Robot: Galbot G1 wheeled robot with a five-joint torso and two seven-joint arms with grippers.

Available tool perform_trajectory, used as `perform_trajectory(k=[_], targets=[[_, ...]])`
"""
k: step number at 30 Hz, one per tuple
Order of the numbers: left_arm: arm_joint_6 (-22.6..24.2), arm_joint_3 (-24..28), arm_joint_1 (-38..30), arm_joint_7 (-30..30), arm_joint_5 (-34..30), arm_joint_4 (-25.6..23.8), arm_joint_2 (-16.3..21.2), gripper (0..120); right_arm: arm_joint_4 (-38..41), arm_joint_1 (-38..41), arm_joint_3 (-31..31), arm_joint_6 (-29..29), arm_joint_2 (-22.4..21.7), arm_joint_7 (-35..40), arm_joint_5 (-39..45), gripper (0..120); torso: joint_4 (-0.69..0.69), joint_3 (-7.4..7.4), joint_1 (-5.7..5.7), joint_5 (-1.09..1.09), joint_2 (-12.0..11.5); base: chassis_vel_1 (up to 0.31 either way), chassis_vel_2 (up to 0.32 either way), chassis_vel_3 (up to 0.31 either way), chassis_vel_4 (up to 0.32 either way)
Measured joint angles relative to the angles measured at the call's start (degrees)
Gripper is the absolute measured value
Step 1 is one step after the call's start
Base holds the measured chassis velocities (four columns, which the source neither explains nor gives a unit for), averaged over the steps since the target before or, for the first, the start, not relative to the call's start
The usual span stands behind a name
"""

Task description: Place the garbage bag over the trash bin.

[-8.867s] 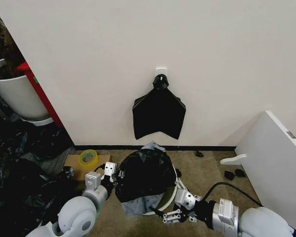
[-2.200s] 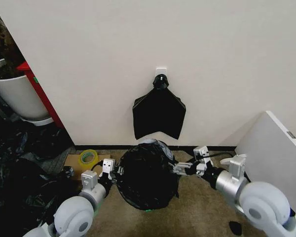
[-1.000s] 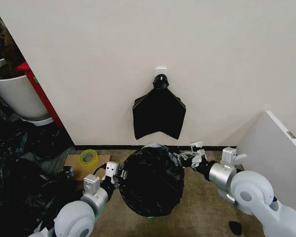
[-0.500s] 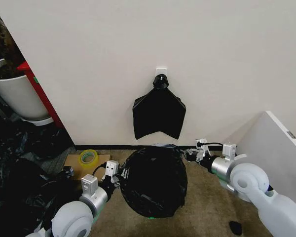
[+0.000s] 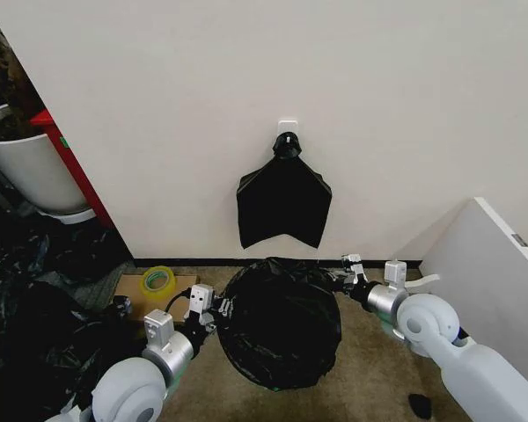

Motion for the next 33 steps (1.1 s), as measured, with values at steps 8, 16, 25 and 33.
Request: perform_trajectory(k=[8, 16, 25, 33], targets=[[3.63, -0.80, -1.97, -5.15, -7.89, 1.68, -1.11, 1, 2.40, -4.60, 4.70, 2.13, 2.42, 3.67, -0.62, 41, 0.00, -0.01, 0.00, 0.00, 0.00, 0.000, 0.000, 0.000, 0.000], [8.18, -1.31, -5.68, -10.88, -20.63, 3.61, -2.23, 1, 8.71, -9.55, 5.81, 1.94, 6.80, 12.48, -5.65, 69, -0.01, -0.01, 0.00, 0.00, 0.00, 0.000, 0.000, 0.000, 0.000], [9.96, 0.82, -11.48, -20.44, -26.07, 7.47, -4.70, 1, 27.38, -21.02, 3.01, -2.00, 11.90, 16.62, -19.34, 99, 0.02, -0.01, 0.00, -0.01, 0.00, 0.000, 0.000, 0.000, 0.000], [8.67, -0.01, -13.68, -21.83, -27.20, 8.70, -5.15, 1, 29.20, -31.81, 5.26, -3.35, 13.72, 15.22, -10.32, 100, 0.00, -0.01, 0.00, -0.01, 0.00, 0.000, 0.000, 0.000, 0.000]])
